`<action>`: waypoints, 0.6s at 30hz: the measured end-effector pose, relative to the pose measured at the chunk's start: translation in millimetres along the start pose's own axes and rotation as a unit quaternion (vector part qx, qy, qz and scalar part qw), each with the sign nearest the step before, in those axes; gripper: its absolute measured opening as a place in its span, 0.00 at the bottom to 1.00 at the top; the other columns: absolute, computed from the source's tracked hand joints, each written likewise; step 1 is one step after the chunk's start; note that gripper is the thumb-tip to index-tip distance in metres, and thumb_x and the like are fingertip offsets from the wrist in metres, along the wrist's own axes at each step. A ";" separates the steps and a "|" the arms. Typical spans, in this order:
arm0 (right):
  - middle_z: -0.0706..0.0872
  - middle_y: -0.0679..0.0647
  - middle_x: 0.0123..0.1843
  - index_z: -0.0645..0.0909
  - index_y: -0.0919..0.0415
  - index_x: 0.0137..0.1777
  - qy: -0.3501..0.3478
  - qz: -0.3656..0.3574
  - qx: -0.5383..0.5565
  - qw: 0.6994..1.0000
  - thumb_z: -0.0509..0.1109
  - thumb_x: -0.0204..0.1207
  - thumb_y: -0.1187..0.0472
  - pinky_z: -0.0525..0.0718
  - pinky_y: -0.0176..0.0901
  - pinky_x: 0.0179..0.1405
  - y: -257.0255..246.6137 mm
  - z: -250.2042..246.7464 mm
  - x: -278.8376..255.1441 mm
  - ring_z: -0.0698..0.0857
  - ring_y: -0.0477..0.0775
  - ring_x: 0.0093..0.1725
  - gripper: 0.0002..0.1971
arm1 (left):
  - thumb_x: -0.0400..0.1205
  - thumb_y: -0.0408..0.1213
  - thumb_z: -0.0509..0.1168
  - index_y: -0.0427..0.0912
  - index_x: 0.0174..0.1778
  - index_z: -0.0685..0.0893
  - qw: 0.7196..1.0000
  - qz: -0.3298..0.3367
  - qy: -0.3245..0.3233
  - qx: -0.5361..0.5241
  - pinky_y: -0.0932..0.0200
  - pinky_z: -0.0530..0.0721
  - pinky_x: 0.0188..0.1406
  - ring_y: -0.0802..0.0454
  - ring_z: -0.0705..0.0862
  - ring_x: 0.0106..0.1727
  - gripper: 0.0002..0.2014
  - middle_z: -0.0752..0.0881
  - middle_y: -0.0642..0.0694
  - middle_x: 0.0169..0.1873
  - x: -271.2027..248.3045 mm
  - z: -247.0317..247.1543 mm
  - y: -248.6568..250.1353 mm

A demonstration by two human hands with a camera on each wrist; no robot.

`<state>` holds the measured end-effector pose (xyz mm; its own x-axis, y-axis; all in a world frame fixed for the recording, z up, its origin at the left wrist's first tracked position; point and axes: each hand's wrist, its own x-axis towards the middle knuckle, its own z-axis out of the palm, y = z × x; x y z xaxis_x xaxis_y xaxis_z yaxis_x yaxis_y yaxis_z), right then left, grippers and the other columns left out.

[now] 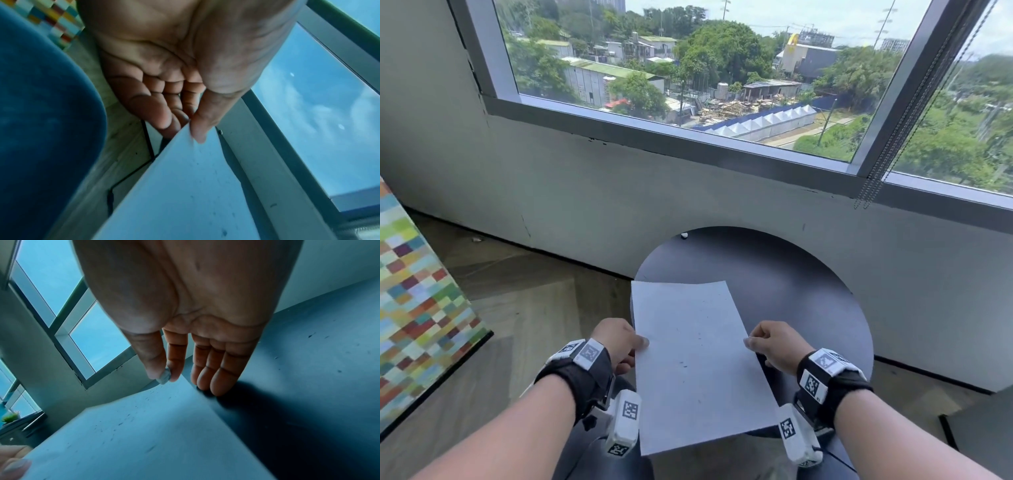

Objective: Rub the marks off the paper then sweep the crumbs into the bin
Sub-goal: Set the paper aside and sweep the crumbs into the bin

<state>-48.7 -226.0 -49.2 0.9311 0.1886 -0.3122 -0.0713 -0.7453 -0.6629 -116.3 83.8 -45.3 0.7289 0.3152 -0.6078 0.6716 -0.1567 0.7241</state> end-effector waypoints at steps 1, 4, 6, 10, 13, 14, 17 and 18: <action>0.82 0.46 0.36 0.82 0.54 0.39 -0.001 0.000 -0.002 1.000 0.76 0.77 0.52 0.88 0.57 0.53 -0.2 0.0 0.1 0.81 0.50 0.38 0.10 | 0.81 0.24 0.72 0.38 0.36 0.74 1.000 0.015 0.011 -0.002 0.62 0.69 0.19 0.50 0.68 0.19 0.14 0.75 0.40 0.24 2.8 -0.6 -3.1; 0.84 0.49 0.37 0.83 0.57 0.41 -0.004 0.002 0.011 1.000 0.76 0.78 0.53 0.89 0.53 0.47 -1.8 -1.0 0.5 0.82 0.51 0.37 0.09 | 0.82 0.24 0.71 0.37 0.37 0.75 0.997 0.066 0.023 0.010 0.61 0.72 0.18 0.49 0.70 0.20 0.13 0.78 0.37 0.26 4.7 -3.3 -7.1; 0.85 0.52 0.39 0.84 0.60 0.44 -0.011 0.009 0.040 0.999 0.75 0.79 0.55 0.88 0.47 0.39 -4.5 -2.0 0.3 0.82 0.51 0.39 0.09 | 0.82 0.25 0.72 0.35 0.39 0.77 0.995 0.098 0.023 0.019 0.60 0.76 0.20 0.47 0.74 0.24 0.10 0.82 0.36 0.30 4.6 -5.6 -7.3; 0.86 0.55 0.43 0.85 0.58 0.44 -0.022 0.033 0.106 0.994 0.75 0.79 0.55 0.86 0.46 0.40 -8.0 -4.1 7.4 0.83 0.50 0.44 0.07 | 0.83 0.27 0.72 0.34 0.43 0.80 0.993 0.111 -0.001 -0.032 0.62 0.76 0.19 0.48 0.75 0.26 0.07 0.84 0.37 0.32 8.9 -12.1 -9.6; 0.85 0.54 0.43 0.83 0.57 0.42 -0.037 0.054 0.158 0.985 0.76 0.79 0.56 0.82 0.45 0.38 -12.4 -4.6 13.2 0.83 0.51 0.44 0.07 | 0.83 0.28 0.72 0.39 0.44 0.80 0.991 0.095 -0.032 -0.094 0.65 0.74 0.17 0.52 0.75 0.23 0.07 0.83 0.42 0.29 14.5 -15.1 -9.5; 0.84 0.53 0.41 0.83 0.57 0.42 -0.044 0.058 0.178 0.981 0.76 0.79 0.57 0.80 0.44 0.36 -14.4 -5.4 14.1 0.82 0.51 0.41 0.07 | 0.84 0.29 0.72 0.40 0.43 0.80 0.989 0.092 -0.040 -0.110 0.67 0.73 0.17 0.55 0.74 0.22 0.07 0.82 0.45 0.25 15.2 -15.1 -8.0; 0.76 0.53 0.32 0.81 0.60 0.41 -0.053 0.044 0.233 0.970 0.77 0.78 0.61 0.67 0.40 0.26 -18.3 -10.5 18.5 0.74 0.49 0.27 0.08 | 0.84 0.28 0.70 0.41 0.42 0.79 0.986 0.098 -0.052 -0.128 0.70 0.66 0.14 0.58 0.72 0.19 0.09 0.80 0.50 0.21 17.3 -15.6 -1.3; 0.75 0.54 0.31 0.81 0.61 0.41 -0.046 0.030 0.240 0.969 0.77 0.78 0.62 0.65 0.40 0.26 -20.3 -13.2 20.5 0.73 0.49 0.26 0.08 | 0.84 0.28 0.71 0.41 0.42 0.79 0.985 0.106 -0.050 -0.126 0.70 0.64 0.14 0.57 0.72 0.20 0.08 0.81 0.48 0.23 17.7 -16.2 2.4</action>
<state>-23.5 -215.5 -33.2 0.8857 0.2262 -0.4054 -0.3038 -0.3779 -0.8746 -104.0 104.2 -49.1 0.8673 0.2053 -0.4535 0.4570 0.0327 0.8889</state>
